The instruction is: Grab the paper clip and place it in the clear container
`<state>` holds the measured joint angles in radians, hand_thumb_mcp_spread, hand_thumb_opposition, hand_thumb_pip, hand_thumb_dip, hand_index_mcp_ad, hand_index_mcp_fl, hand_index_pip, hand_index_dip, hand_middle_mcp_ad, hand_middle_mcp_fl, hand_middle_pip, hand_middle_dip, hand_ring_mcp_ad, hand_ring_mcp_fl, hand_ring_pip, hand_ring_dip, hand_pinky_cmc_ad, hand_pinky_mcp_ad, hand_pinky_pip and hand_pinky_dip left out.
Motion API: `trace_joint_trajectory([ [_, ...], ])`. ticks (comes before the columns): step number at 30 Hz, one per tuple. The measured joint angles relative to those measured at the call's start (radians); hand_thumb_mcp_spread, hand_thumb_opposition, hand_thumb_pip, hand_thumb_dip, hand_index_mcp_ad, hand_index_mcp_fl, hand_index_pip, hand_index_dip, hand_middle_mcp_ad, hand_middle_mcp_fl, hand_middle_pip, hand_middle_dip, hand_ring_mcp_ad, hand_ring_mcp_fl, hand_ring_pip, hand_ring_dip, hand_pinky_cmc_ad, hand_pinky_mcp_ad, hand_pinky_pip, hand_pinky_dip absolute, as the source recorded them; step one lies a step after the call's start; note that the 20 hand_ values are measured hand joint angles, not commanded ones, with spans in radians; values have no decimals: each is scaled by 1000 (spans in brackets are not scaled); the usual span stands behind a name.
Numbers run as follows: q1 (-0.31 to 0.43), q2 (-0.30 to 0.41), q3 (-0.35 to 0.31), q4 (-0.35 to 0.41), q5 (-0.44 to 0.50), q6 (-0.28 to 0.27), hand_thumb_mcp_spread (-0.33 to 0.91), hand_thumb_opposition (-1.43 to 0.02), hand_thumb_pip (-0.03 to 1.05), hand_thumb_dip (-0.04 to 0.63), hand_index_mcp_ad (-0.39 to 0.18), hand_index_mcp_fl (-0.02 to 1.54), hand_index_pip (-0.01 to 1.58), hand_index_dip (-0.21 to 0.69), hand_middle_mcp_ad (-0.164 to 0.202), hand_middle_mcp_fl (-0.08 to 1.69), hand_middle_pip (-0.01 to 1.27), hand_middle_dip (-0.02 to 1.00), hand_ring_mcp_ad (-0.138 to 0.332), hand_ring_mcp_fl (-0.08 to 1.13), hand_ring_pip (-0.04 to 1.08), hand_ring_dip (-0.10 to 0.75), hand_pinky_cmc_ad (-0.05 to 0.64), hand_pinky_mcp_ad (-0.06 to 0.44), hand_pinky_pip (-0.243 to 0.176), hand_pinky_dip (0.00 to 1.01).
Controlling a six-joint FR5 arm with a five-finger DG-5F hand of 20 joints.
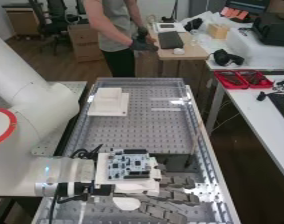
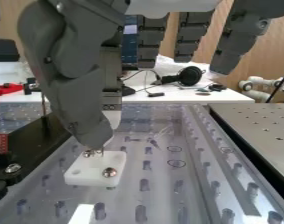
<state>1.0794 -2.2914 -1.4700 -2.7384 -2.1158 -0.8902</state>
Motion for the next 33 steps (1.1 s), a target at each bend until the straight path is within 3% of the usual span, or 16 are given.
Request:
trace_joint_trajectory([
  [33,-8,-4,3,-7,3,4,483,-867,628,269,-239,290,1433,72,-14,51,124,171,101,0,89,89,328,265,3,183],
])
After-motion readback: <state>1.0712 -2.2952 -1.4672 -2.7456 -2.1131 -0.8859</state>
